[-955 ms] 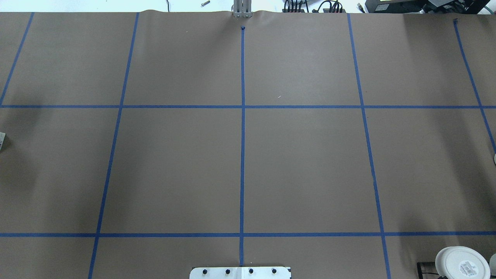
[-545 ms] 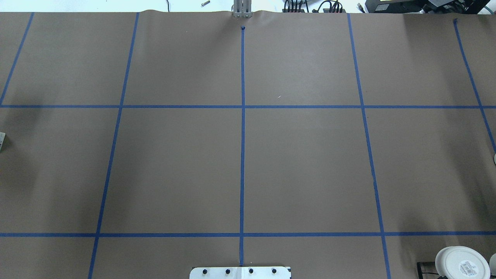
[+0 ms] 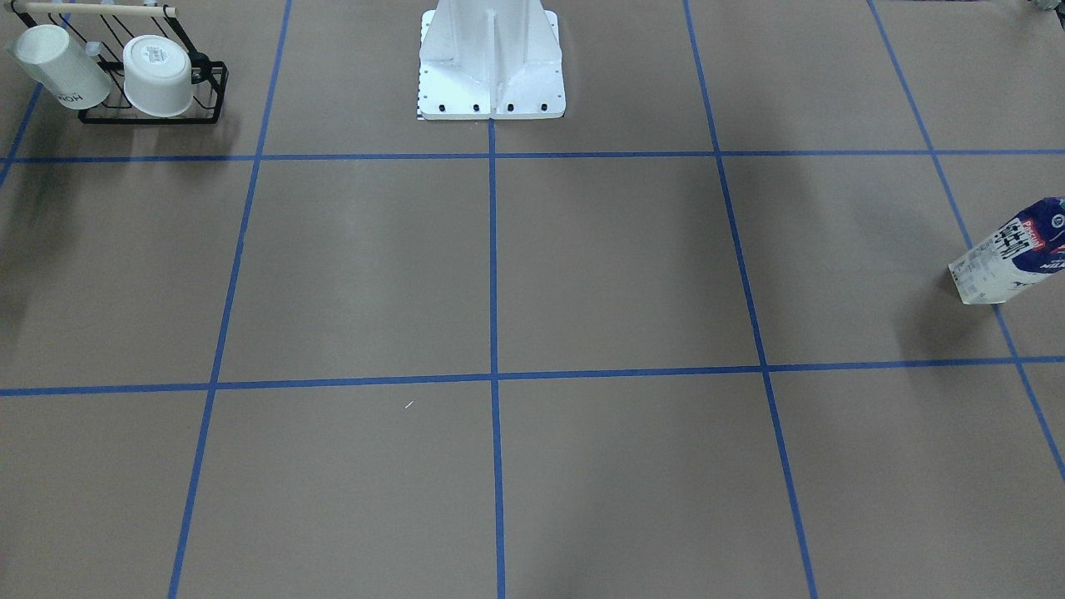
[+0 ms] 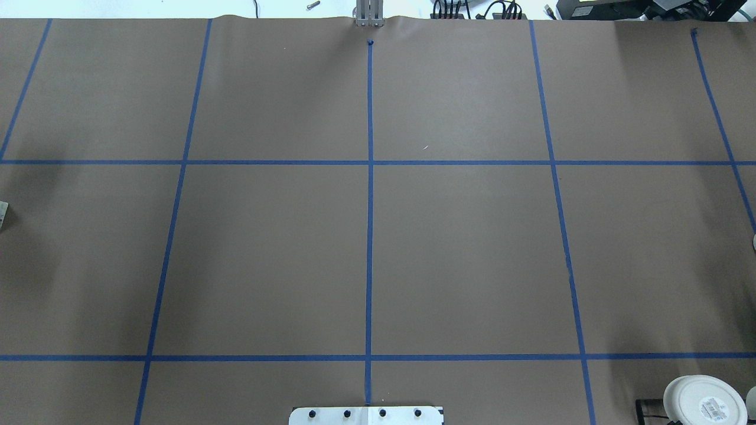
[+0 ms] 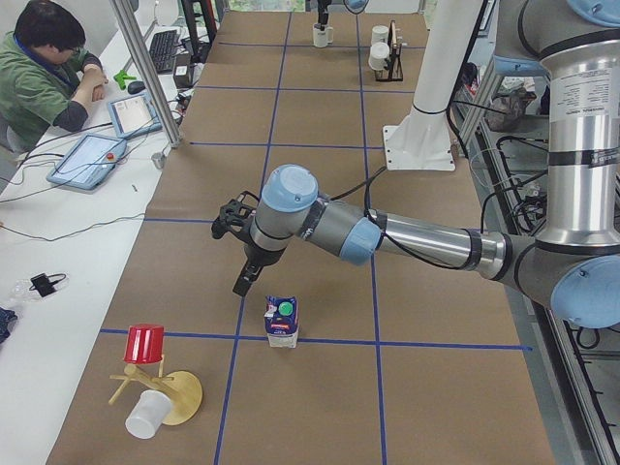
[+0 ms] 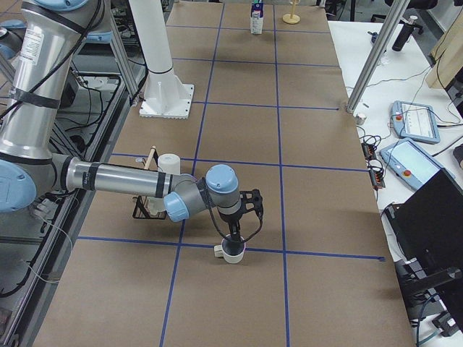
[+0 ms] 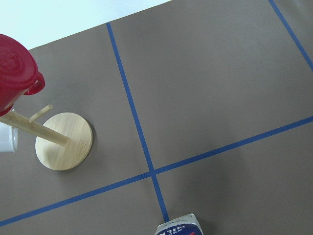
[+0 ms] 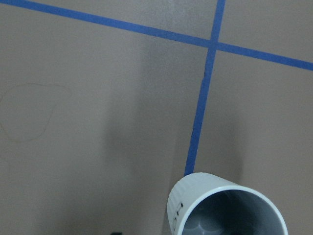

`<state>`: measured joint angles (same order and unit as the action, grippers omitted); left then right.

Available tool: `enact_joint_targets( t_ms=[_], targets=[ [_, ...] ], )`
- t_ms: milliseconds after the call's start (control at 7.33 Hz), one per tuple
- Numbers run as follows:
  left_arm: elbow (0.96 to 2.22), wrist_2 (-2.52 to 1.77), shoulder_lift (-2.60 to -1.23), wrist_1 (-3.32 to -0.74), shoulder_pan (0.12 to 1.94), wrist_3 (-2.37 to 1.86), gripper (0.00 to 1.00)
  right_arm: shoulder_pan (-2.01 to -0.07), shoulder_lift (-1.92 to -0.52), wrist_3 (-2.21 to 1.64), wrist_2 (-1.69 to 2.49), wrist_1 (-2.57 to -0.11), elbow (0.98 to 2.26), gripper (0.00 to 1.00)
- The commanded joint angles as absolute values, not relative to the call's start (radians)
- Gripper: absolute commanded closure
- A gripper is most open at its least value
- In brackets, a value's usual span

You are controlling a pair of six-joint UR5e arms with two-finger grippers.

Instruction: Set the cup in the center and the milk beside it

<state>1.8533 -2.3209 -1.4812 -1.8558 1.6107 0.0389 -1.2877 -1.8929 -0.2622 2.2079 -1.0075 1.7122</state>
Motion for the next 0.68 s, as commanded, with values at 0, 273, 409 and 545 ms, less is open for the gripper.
enact_joint_targets(
  t_ms=[0,273,409,545],
  targets=[
    [1.853,-2.321,-1.480,-1.873,1.611,0.037,0.01,-1.235,-1.894,-0.259,2.178,-1.002,1.683,0.83],
    [1.852,-2.321,-1.480,-1.873,1.611,0.038,0.01,-1.223,-1.890,-0.198,2.148,-1.002,1.667,1.00],
    [1.850,-2.321,-1.479,-1.873,1.611,0.038,0.01,-1.224,-1.881,-0.193,2.149,-1.000,1.678,1.00],
    [1.850,-2.321,-1.476,-1.873,1.611,0.038,0.01,-1.230,-1.852,-0.193,2.161,-1.000,1.692,1.00]
  ],
)
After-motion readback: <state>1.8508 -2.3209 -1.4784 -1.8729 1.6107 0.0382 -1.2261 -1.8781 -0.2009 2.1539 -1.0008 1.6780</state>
